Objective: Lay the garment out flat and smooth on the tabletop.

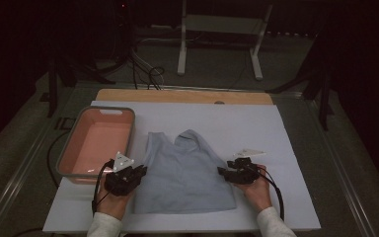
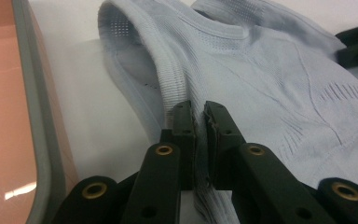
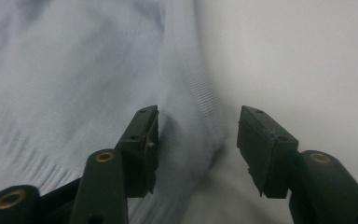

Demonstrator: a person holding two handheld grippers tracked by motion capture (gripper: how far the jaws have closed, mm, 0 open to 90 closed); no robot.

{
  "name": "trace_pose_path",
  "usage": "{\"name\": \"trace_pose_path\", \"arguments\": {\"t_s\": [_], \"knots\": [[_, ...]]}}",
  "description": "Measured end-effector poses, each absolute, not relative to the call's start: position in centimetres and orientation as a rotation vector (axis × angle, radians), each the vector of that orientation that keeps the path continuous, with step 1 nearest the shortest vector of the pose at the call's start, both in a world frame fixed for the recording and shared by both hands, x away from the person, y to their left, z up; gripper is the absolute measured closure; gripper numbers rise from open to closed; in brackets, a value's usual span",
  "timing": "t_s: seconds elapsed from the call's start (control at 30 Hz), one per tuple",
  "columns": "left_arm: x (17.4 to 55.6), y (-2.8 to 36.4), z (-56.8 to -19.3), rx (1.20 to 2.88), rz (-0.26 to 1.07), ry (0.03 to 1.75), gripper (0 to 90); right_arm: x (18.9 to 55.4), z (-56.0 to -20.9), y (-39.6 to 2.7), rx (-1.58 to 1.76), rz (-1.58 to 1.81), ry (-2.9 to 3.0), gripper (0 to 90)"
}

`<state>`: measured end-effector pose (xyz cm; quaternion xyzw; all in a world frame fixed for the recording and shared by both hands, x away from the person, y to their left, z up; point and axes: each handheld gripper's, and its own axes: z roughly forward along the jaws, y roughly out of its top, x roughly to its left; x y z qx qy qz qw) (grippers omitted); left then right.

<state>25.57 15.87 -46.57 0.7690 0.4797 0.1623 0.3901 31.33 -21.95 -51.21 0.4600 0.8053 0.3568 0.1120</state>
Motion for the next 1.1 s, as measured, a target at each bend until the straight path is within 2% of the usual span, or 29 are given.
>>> {"name": "trace_pose_path", "arguments": {"t_s": [0.1, 0.2, 0.27, 0.53, 0.77, 1.1], "knots": [[25.6, 15.7, -46.5, 1.954, 0.415, 1.217, 84.2, 31.5, -51.6, -21.0, 1.353, 0.992, 2.378, 52.9], [25.7, 15.5, -46.5, 1.956, 0.412, 1.214, 84.3, 31.4, -51.2, -20.9, 1.346, 0.991, 2.398, 72.7], [25.8, 15.1, -46.5, 1.961, 0.415, 1.206, 84.4, 31.3, -50.9, -21.0, 1.331, 0.998, 2.396, 80.4], [26.7, 12.7, -46.3, 1.974, 0.409, 1.155, 84.5, 31.0, -49.6, -22.3, 1.308, 0.989, 2.307, 82.5], [29.1, 9.1, -46.5, 1.978, 0.388, 1.097, 84.6, 30.7, -47.8, -26.2, 1.337, 1.020, 2.157, 82.6], [32.5, 5.9, -46.0, 1.982, 0.415, 1.024, 84.6, 30.5, -46.8, -29.5, 1.395, 1.068, 2.027, 82.6]]}}
